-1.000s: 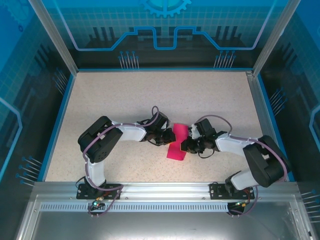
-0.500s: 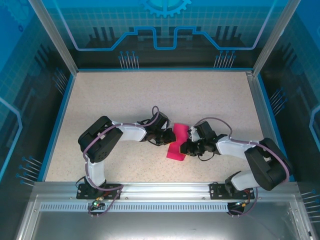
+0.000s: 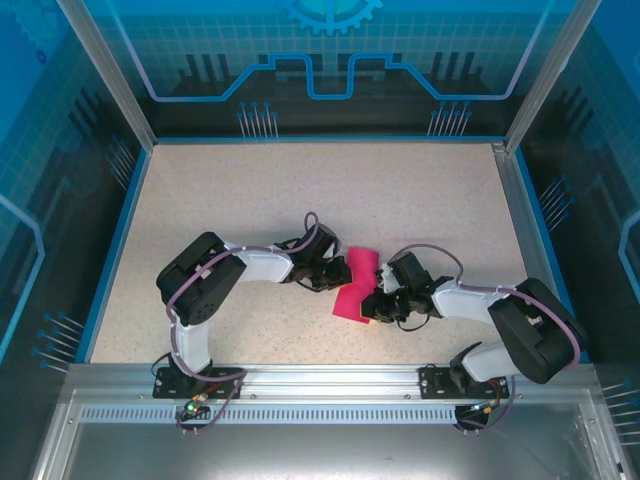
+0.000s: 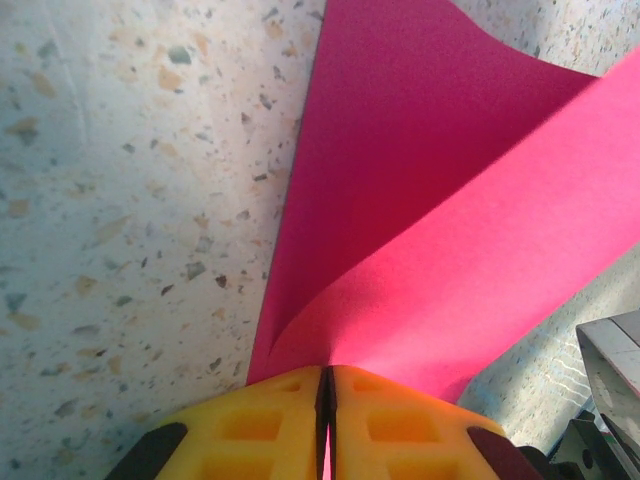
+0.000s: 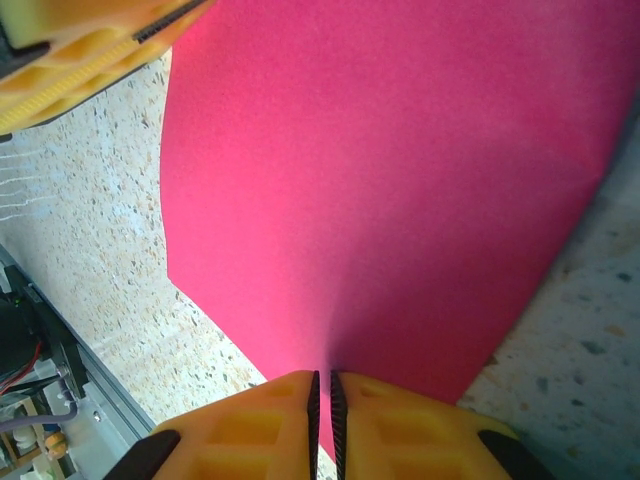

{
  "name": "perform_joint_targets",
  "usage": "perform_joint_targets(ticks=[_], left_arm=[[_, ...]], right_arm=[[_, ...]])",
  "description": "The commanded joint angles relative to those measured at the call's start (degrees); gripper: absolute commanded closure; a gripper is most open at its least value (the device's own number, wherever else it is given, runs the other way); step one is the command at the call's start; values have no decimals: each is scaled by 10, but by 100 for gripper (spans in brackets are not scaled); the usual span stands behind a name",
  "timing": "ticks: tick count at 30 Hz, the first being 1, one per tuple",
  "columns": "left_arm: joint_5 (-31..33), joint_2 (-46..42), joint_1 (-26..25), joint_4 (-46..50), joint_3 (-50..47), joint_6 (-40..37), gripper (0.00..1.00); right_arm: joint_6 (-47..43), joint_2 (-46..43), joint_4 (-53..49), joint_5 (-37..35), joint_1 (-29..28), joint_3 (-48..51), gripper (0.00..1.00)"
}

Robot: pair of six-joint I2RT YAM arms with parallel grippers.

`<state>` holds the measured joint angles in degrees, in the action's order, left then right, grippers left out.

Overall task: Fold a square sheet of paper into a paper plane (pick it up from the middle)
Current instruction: Fold the square sheet of paper in half at the center of the table.

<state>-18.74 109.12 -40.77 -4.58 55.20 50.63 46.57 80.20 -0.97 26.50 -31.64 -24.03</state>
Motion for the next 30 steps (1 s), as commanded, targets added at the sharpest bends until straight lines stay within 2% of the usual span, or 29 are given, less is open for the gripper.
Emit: perform_joint_targets(ticks=[1, 7, 18, 23, 26, 30], left_arm=[[17, 33, -11, 56, -8, -14, 86], [17, 33, -11, 55, -7, -14, 86], [14, 35, -11, 56, -1, -14, 87], [14, 37, -11, 59, 0, -17, 87], [14, 37, -11, 62, 2, -20, 87], [13, 39, -11, 63, 1, -22, 87]], right_arm=[[6, -12, -22, -8, -15, 4, 85], [14, -61, -28, 3, -24, 3, 86], [11, 12, -6, -11, -31, 16, 86], [16, -3, -27, -19, -28, 8, 87], [16, -48, -41, -27, -8, -5, 87], [4, -75, -24, -6, 59, -16, 86]])
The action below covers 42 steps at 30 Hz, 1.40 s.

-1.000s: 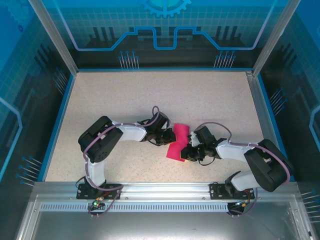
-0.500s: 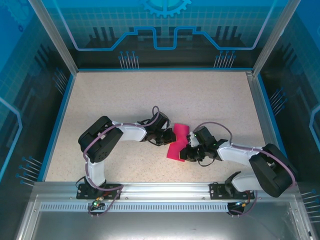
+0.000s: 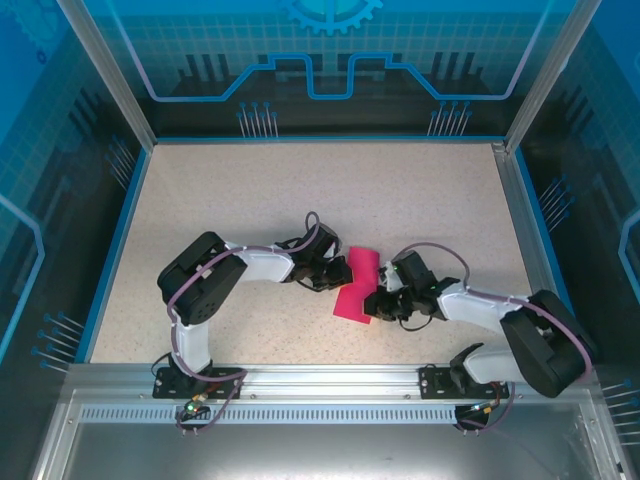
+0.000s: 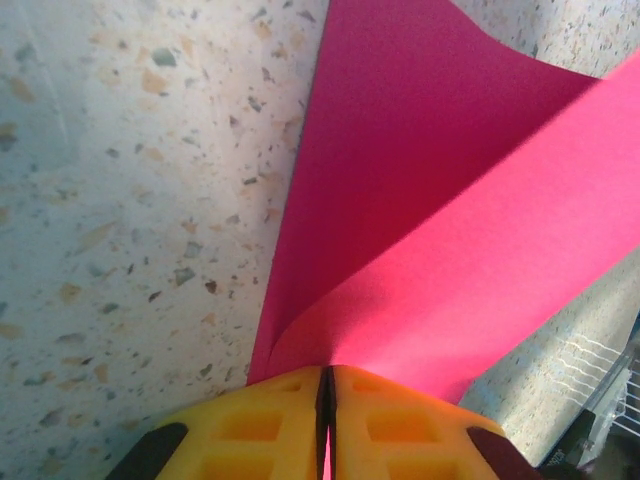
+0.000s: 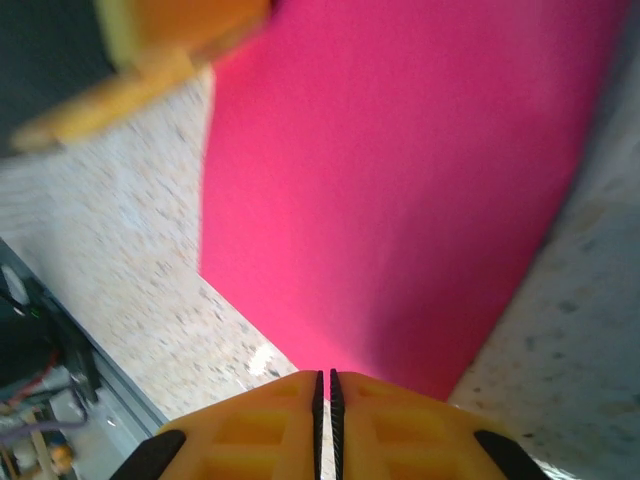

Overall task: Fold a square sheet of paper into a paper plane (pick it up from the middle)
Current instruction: Fold the square sheet of paper in half at the center of the table.

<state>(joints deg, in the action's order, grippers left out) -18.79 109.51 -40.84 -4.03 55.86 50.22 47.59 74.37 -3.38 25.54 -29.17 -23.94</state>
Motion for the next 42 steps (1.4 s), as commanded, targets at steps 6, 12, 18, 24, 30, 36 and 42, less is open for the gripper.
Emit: perform_joint_targets(ticks=[6, 12, 18, 24, 30, 36, 42], left_arm=[[12, 40, -10, 59, -5, -20, 87], [12, 41, -11, 58, -4, -18, 87], [11, 43, -10, 61, -6, -20, 87], [12, 45, -11, 64, -4, -20, 87], [12, 47, -11, 67, -1, -22, 87], [13, 45, -11, 69, -2, -23, 87], [13, 44, -10, 69, -5, -25, 87]], right_arm=[[-35, 33, 39, 69, 94, -43, 86], [-61, 96, 32, 55, 111, -61, 86], [-83, 147, 0, 24, 120, -68, 86], [-79, 113, -13, 43, 127, -94, 85], [-90, 134, -13, 64, 144, -134, 85], [-101, 185, -1, 64, 155, -138, 85], [-106, 224, -3, 33, 160, -137, 85]])
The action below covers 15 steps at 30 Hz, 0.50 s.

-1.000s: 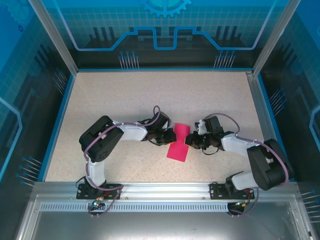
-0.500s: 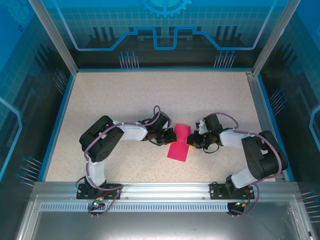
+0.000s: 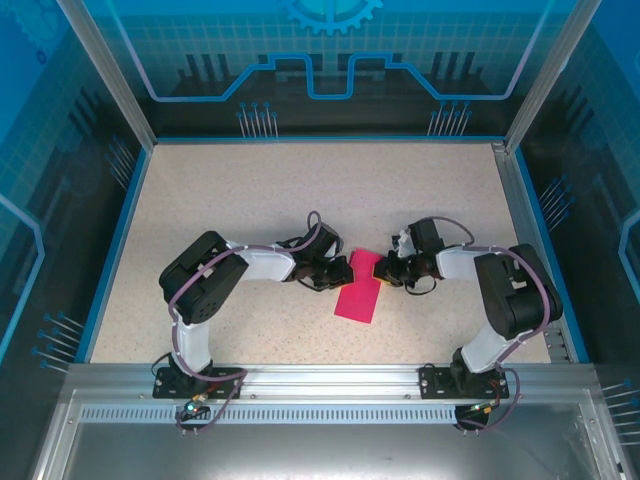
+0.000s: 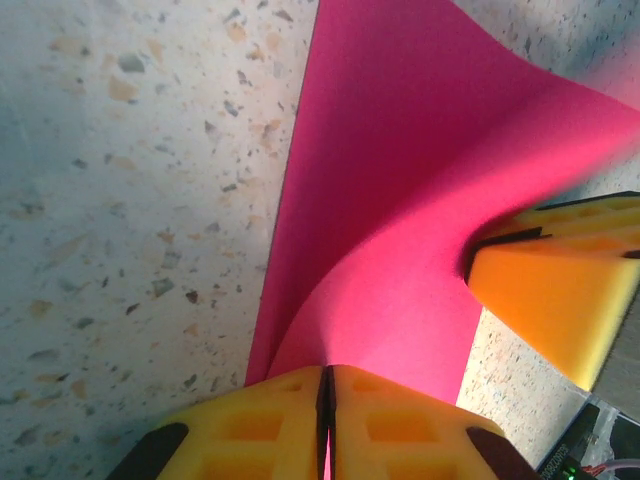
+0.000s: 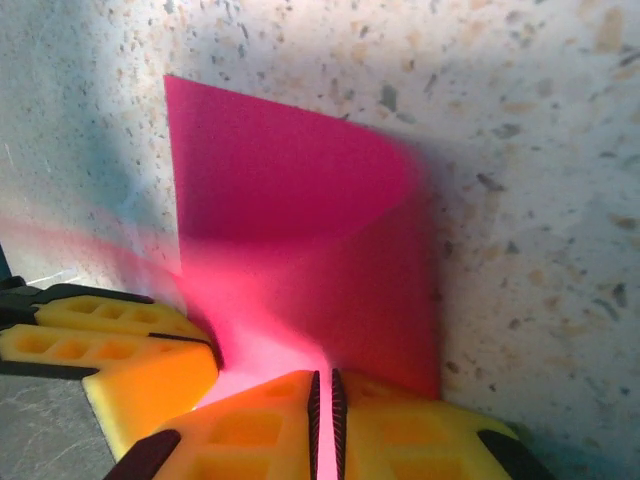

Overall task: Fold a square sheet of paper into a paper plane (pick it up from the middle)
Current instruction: Fold the square sheet of paper in half at the center of the table.

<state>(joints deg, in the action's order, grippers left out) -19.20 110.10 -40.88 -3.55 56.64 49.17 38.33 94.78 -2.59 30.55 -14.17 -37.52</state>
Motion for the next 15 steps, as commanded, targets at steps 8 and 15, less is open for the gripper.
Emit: perform_joint_targets(ticks=[8, 15], left_arm=[[18, 37, -10, 68, -14, -17, 87], [18, 35, -10, 69, -14, -20, 87]], right_arm=[[-12, -5, -24, 14, 19, -36, 84], [-21, 39, -22, 33, 37, -60, 85]])
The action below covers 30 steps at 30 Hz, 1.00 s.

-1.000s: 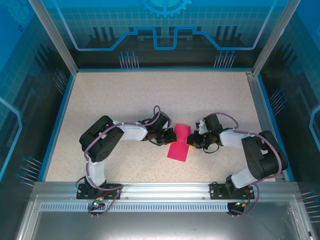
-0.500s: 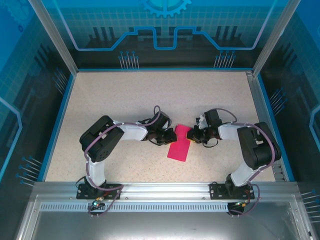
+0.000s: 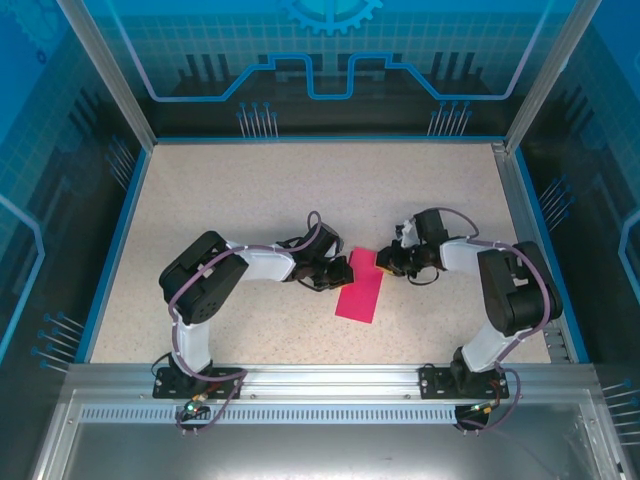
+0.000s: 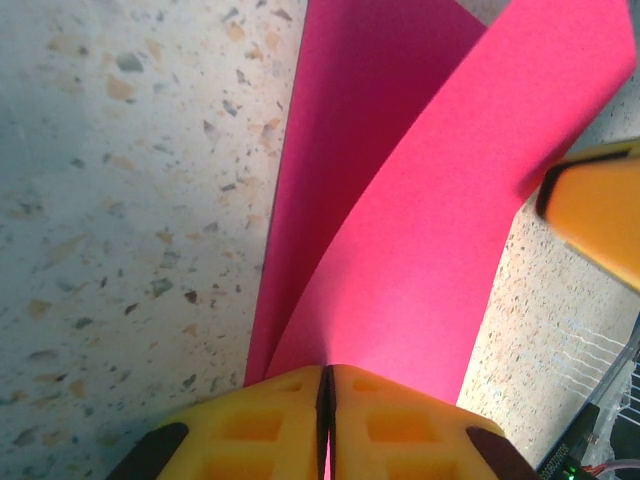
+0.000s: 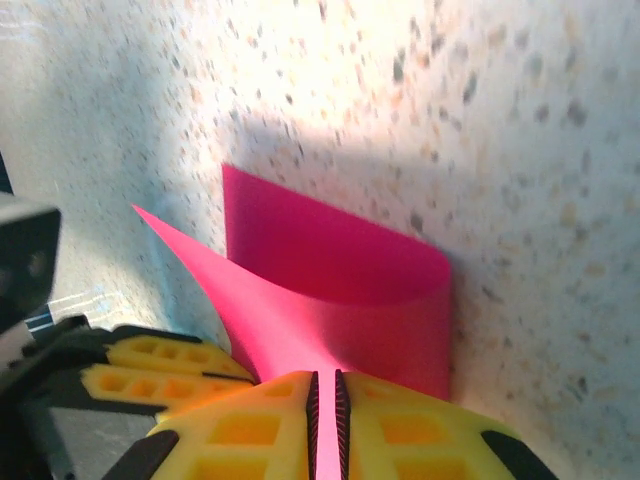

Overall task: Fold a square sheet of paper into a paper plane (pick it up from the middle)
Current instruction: Fold the square sheet of paper in half at the center of the table.

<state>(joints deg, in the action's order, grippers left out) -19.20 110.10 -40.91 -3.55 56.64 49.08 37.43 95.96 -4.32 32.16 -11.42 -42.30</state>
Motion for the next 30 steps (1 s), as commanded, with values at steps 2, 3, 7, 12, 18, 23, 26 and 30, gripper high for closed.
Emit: perform_joint_targets(ticks=[2, 3, 7, 12, 18, 23, 26, 30], left_arm=[[19, 35, -10, 70, -14, -18, 87], [19, 35, -10, 68, -14, -18, 87], [18, 34, -10, 70, -15, -18, 87], [19, 34, -10, 73, -14, -20, 87], [19, 32, -9, 73, -14, -20, 87], [19, 29, -10, 73, -14, -19, 87], [18, 28, -9, 73, -13, -18, 87], [18, 27, -10, 75, -12, -20, 87]], right_arm=[[-14, 49, -9, 6, 11, -15, 85], [-15, 55, -12, -4, 11, -16, 85], [-17, 72, -22, -23, 11, -19, 85], [-17, 44, -42, -15, 14, -44, 85], [-36, 47, -75, -16, 23, -77, 85], [-40, 78, -72, -22, 24, -77, 85], [-36, 91, -52, -23, 23, -59, 85], [-34, 97, -39, -10, 25, -54, 85]])
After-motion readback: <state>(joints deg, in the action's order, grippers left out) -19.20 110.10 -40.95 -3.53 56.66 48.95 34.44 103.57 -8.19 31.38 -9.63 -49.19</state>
